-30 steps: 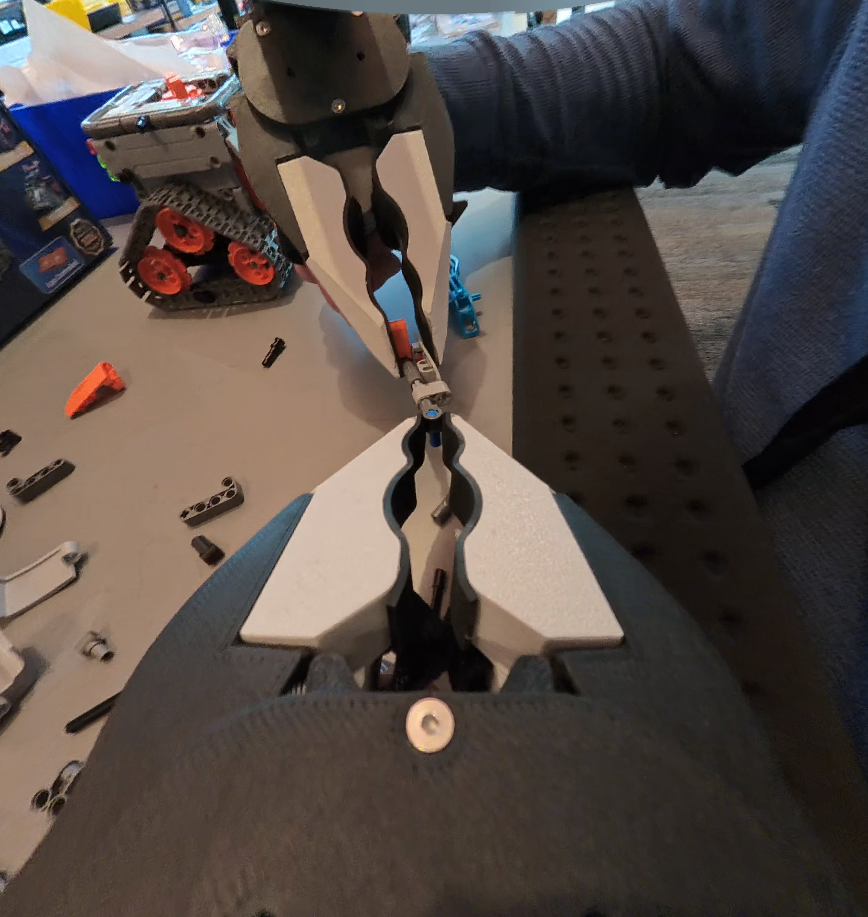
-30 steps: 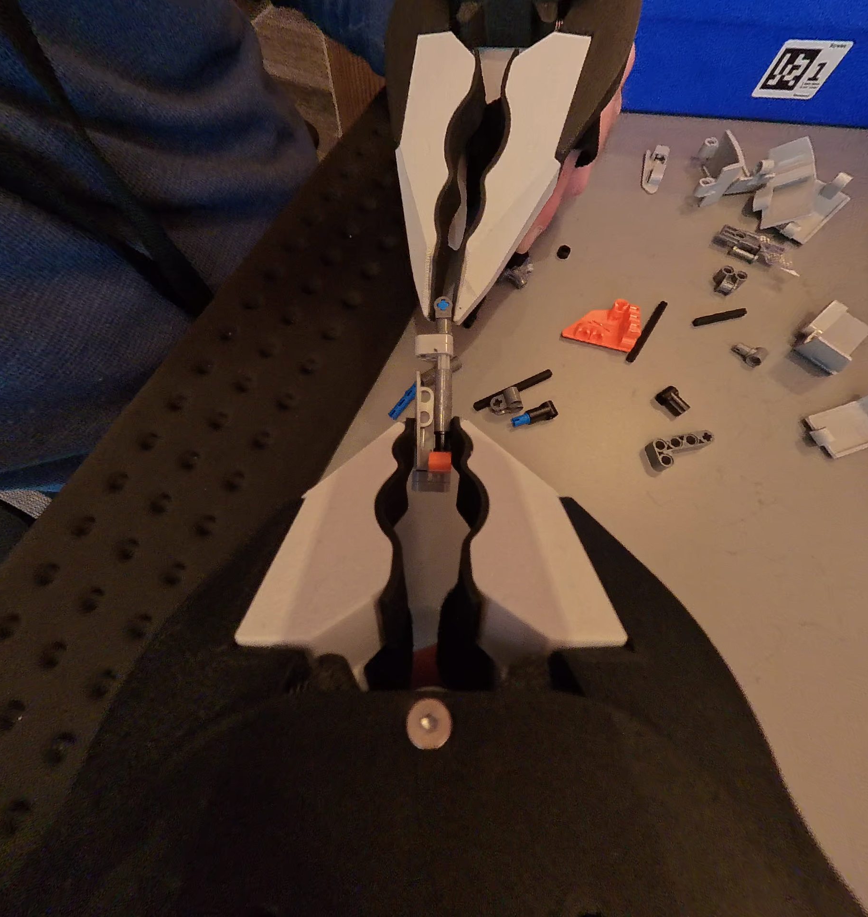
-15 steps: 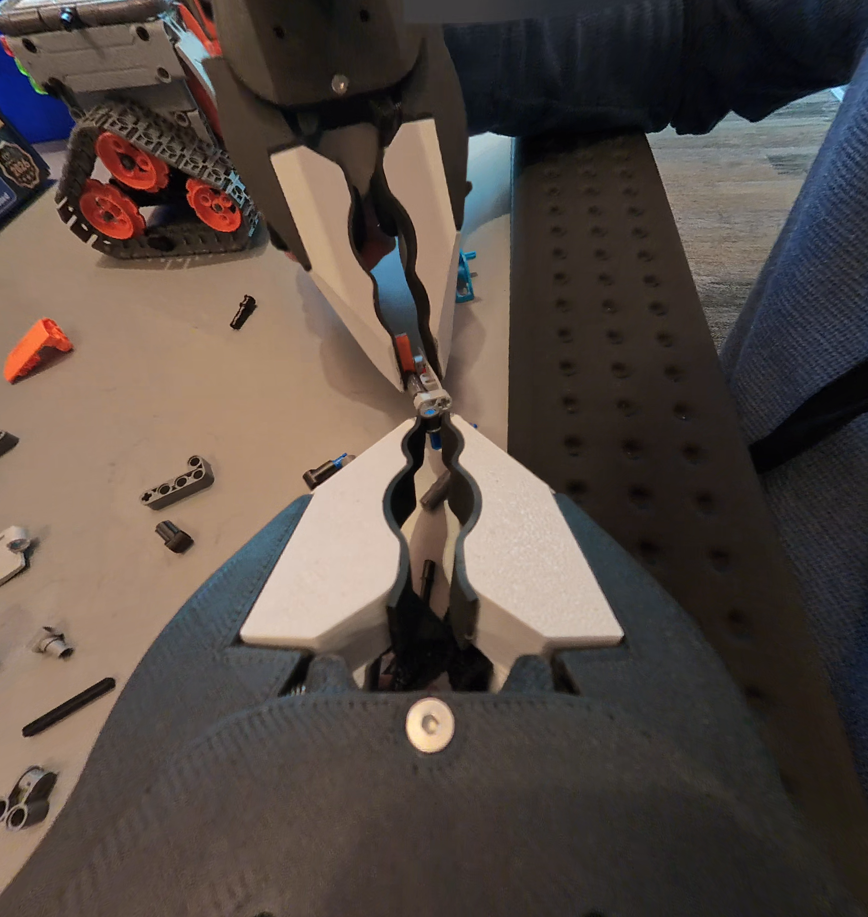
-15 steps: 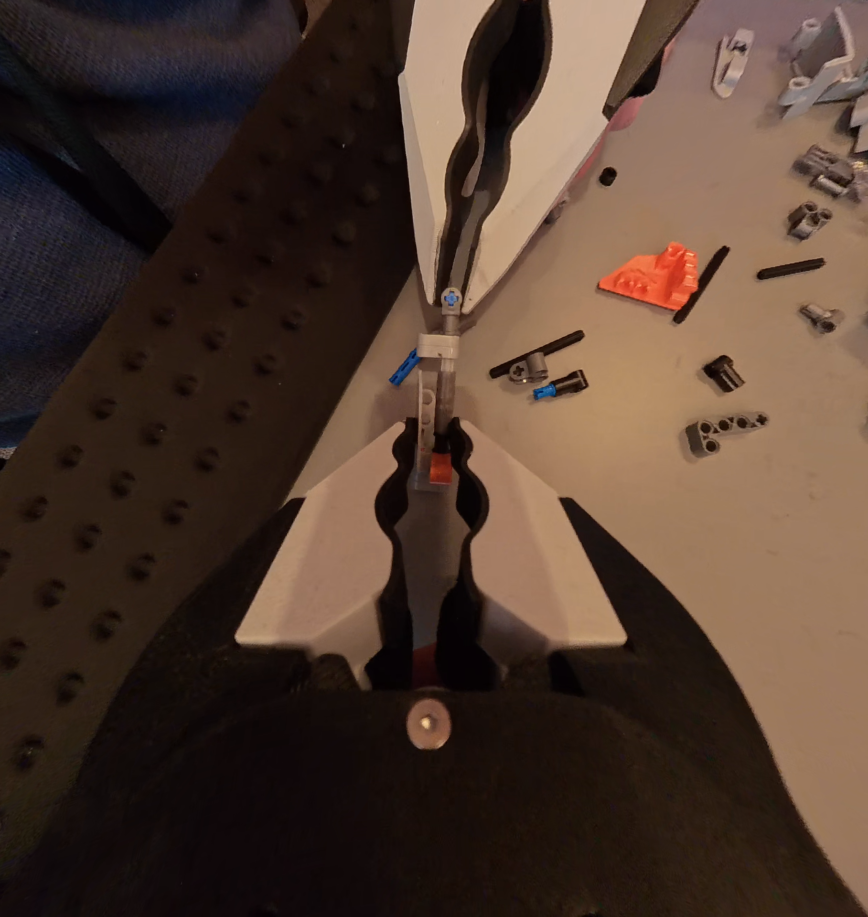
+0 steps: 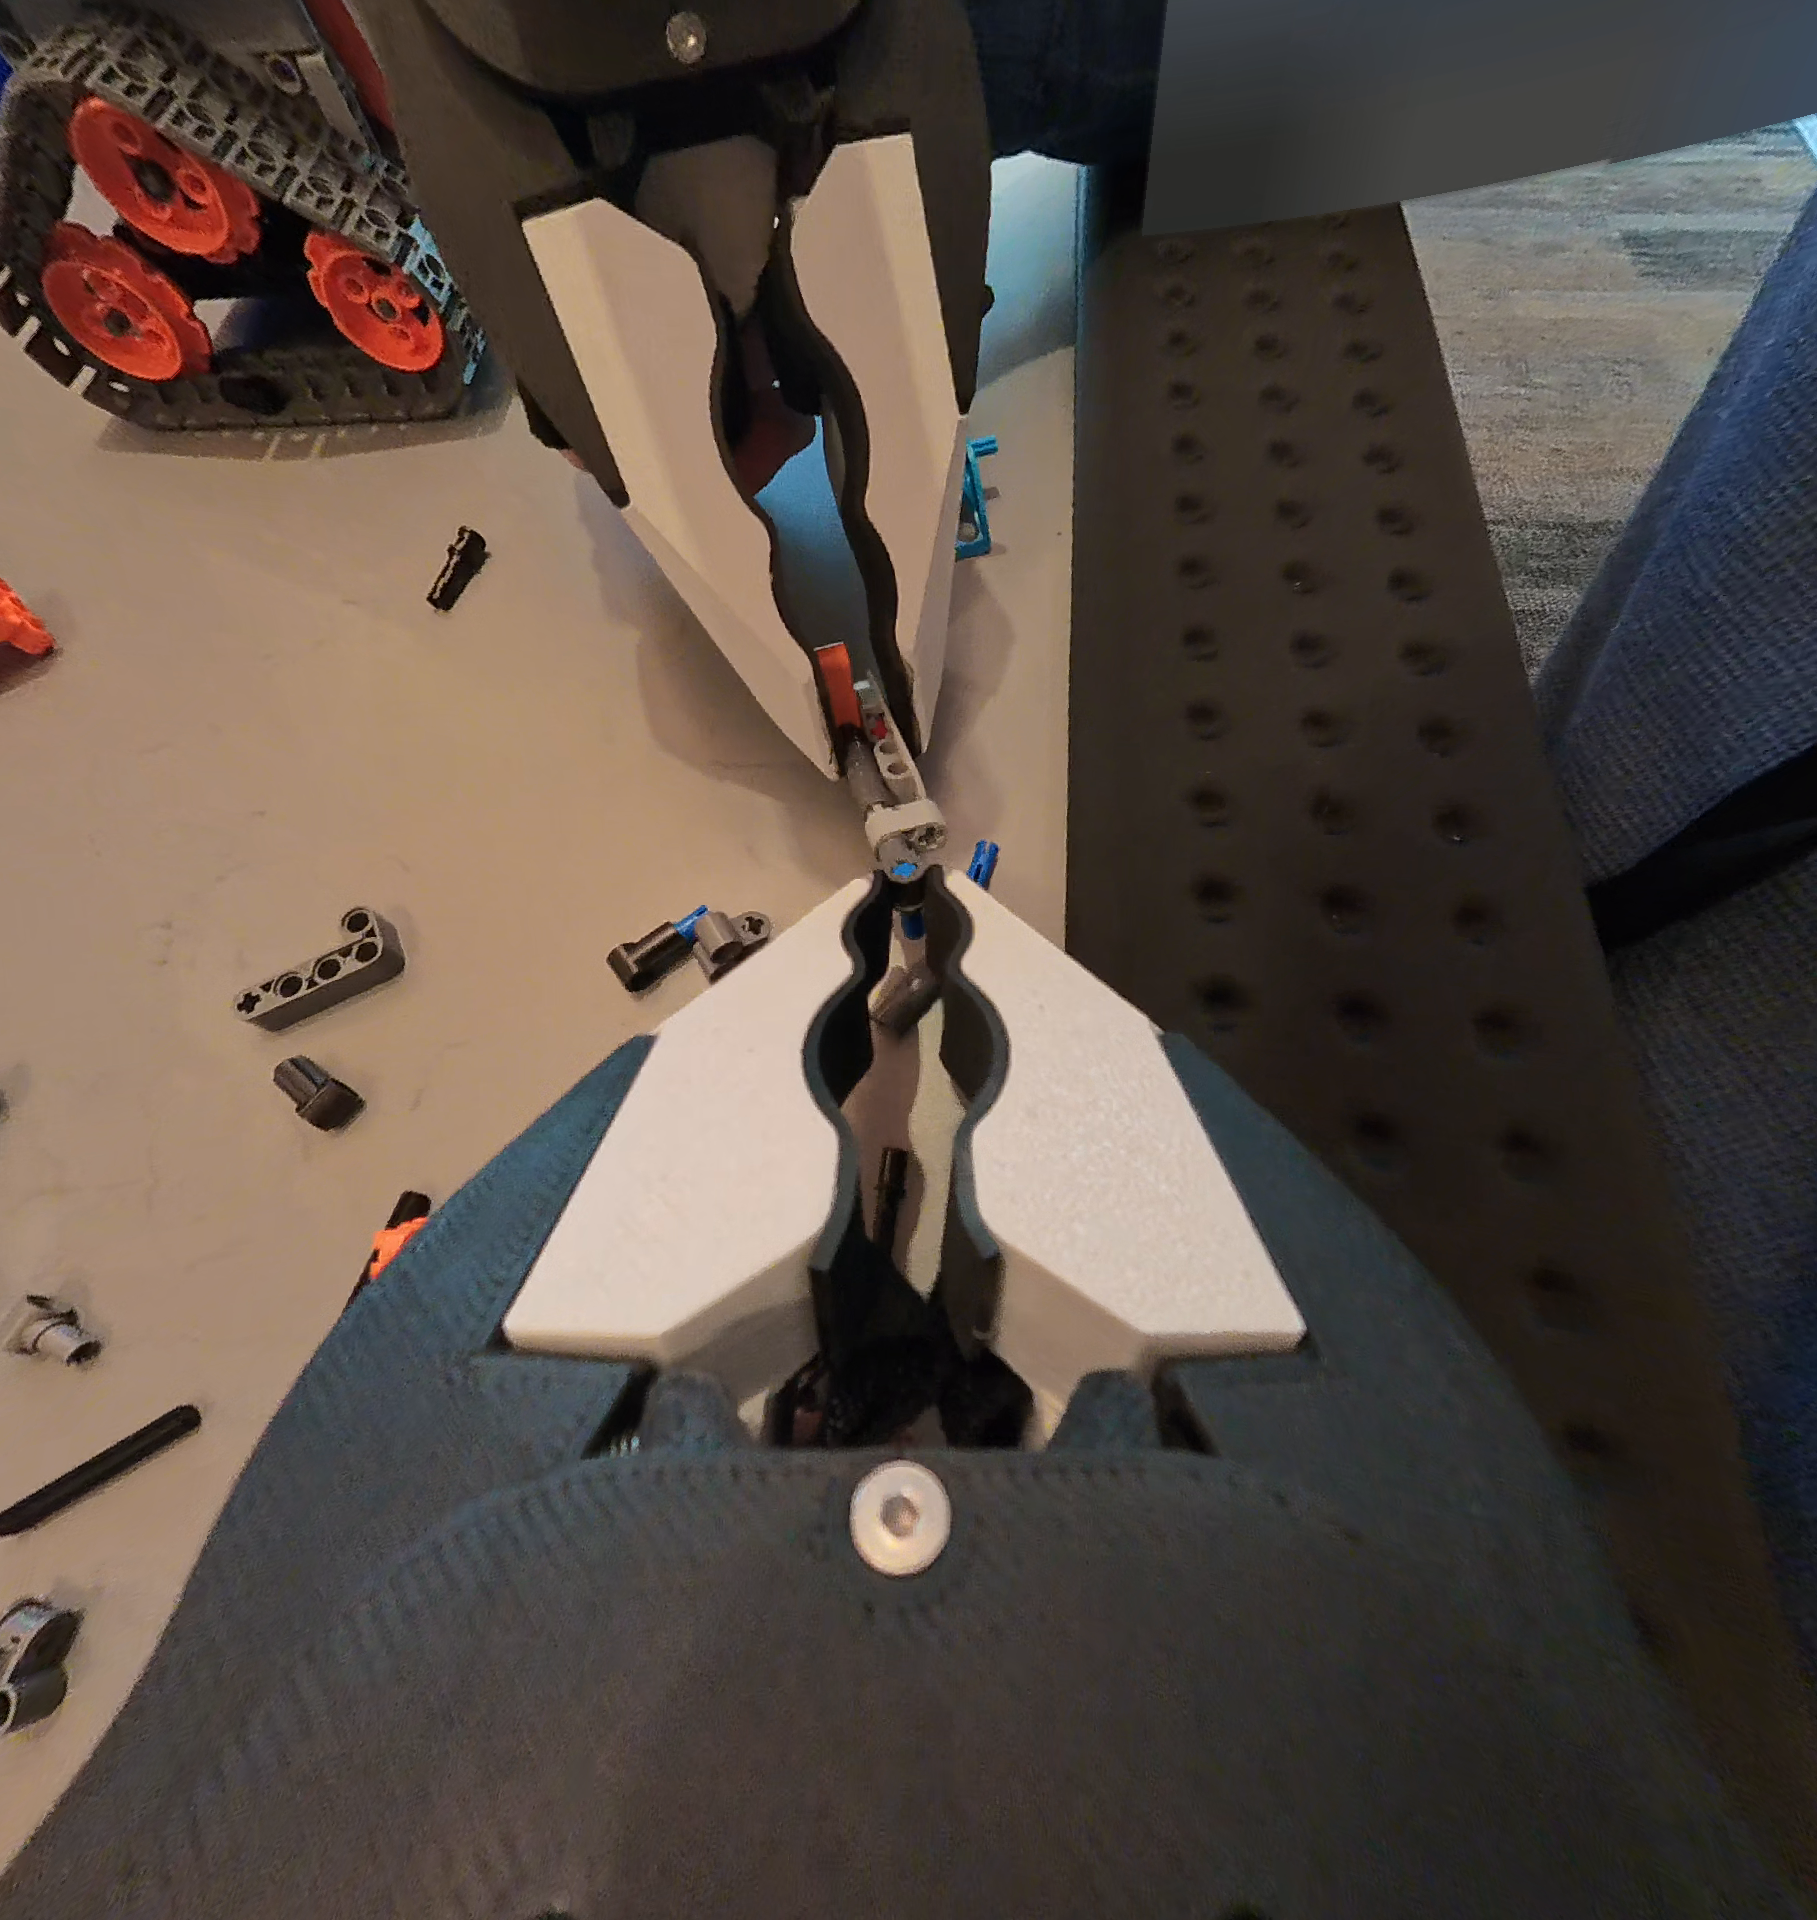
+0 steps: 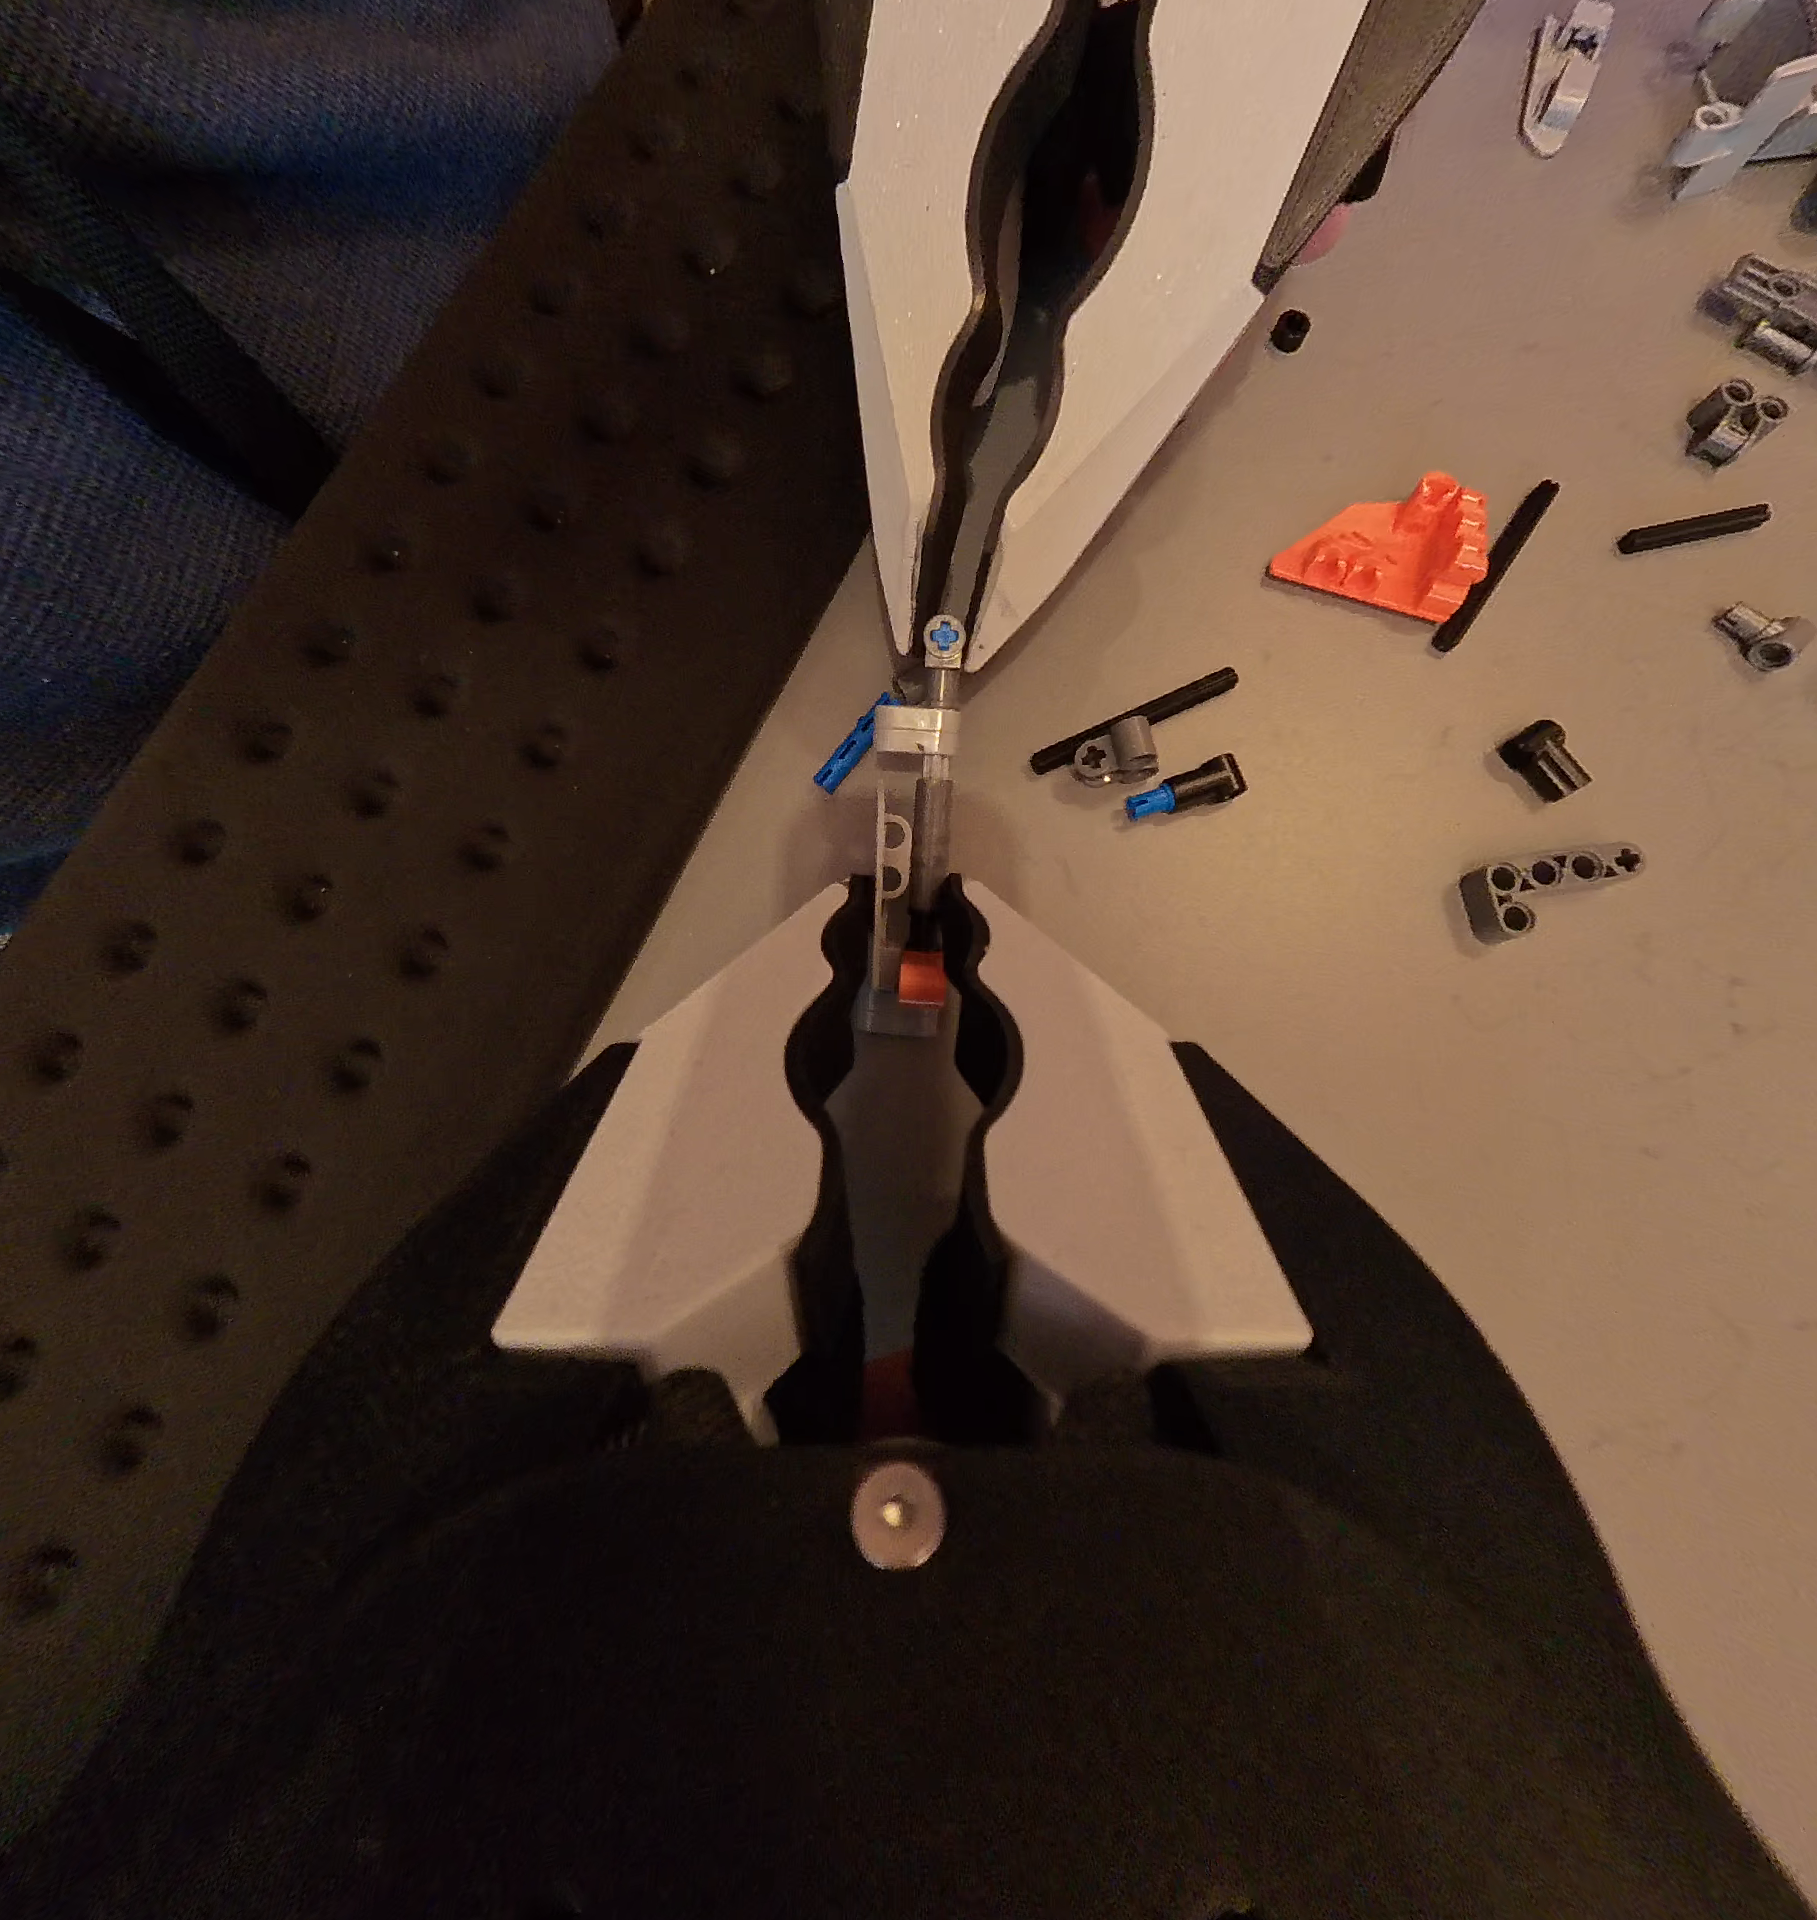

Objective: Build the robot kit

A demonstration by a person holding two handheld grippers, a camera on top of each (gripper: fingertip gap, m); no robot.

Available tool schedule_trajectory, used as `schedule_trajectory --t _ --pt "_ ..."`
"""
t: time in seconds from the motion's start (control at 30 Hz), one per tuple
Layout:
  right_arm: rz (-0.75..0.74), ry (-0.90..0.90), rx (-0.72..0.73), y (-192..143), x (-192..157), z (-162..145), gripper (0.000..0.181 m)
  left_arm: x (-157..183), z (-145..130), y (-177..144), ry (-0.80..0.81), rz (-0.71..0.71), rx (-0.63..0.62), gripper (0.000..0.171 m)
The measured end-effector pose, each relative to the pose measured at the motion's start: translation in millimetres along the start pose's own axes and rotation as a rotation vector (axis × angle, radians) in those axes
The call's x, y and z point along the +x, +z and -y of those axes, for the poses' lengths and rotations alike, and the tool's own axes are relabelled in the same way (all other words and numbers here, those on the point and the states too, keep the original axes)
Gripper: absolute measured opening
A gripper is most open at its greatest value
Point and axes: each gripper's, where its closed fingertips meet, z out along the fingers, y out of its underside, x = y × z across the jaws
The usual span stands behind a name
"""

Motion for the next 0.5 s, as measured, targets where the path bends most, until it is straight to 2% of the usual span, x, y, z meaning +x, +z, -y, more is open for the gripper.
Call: schedule_trajectory --t 0.5 --pt "-0.003 -0.001 -0.019 3.2 0.6 -1.3 0.010 -1.8 -7.3 6.9 0.008 0.006 -0.062 0.005"
